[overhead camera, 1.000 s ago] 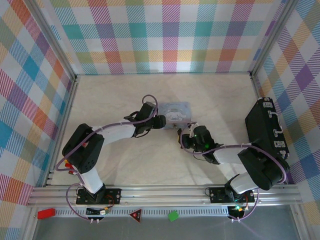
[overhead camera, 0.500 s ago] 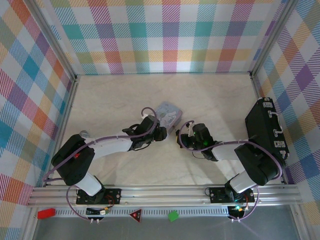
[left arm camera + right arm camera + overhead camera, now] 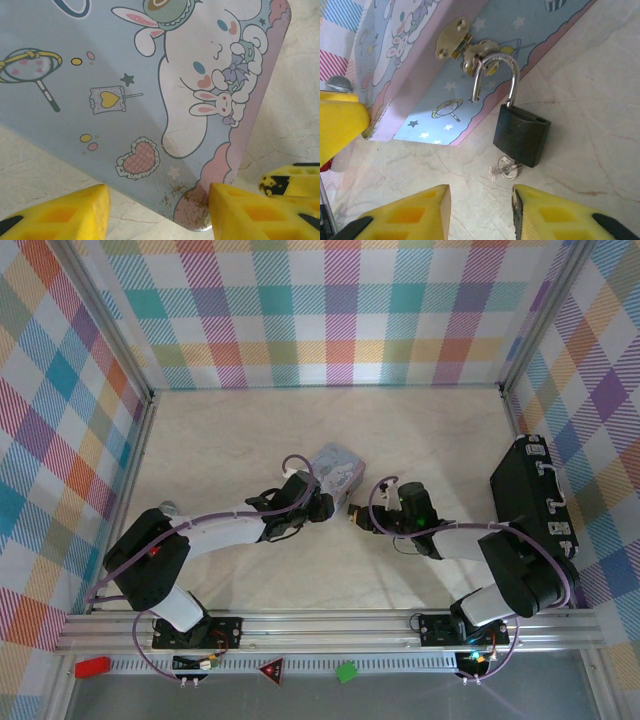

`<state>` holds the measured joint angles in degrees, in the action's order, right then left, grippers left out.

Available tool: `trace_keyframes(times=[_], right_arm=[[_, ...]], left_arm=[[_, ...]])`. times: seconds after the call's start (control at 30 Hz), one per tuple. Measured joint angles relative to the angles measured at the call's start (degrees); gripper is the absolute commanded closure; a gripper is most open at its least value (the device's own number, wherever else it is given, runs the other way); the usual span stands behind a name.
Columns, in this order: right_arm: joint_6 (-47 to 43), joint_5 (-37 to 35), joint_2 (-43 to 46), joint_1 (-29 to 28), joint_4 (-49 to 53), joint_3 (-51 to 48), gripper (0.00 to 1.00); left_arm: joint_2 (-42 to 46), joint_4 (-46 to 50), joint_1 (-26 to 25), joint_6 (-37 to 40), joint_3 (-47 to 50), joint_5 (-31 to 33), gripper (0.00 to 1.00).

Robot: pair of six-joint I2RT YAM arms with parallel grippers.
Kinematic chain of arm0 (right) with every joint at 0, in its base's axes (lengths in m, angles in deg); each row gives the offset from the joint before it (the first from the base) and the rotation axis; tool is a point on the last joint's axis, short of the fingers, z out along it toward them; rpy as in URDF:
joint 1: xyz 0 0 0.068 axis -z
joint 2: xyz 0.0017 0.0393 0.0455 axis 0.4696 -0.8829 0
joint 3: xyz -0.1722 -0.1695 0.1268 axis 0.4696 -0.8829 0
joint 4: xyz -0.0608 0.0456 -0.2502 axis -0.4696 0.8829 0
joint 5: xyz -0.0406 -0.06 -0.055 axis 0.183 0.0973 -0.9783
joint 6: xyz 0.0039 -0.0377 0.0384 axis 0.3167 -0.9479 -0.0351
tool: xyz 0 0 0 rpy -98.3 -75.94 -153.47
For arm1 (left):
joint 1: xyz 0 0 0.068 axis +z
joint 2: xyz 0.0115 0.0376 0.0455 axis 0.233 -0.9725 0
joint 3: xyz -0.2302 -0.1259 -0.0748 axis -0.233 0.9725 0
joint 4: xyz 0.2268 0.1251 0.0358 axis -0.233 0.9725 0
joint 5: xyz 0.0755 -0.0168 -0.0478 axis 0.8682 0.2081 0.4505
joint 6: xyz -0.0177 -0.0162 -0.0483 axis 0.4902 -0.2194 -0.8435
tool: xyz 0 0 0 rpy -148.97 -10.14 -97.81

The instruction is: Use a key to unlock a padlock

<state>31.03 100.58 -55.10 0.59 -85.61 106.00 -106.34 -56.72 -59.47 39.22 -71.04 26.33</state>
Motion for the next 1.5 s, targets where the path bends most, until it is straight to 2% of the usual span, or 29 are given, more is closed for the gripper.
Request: trace_keyframes(times=[0.17,0.47,0.8,1.2,1.5], right_arm=[[-1.0,2.6,-1.8,1.5,-0.3,1.2,0.56],[-2.2,3.3,-10.7,1.5,-1.2,6.1,0.55],[-5.2,2.1,-11.6,0.9,3.2,9.2,0.54],[-5.8,-7.7,-12.7,-3.8,17.6,17.3,0.52],[-5.7,-11.8,-13.9,-4.9,22.4,20.1,0.62]], left_arm=[[0.0,-0.1,0.0,-0.2,0.1,0.0,0.47],[0.0,-0.7,0.1,-0.9,0.4,-0.1,0.48],[0.2,-2.2,0.1,-1.2,1.2,-0.1,0.49],[0.5,-3.9,0.1,-1.5,2.3,-0.1,0.50],[0.8,-4.3,0.2,-2.1,2.8,-0.1,0.51]])
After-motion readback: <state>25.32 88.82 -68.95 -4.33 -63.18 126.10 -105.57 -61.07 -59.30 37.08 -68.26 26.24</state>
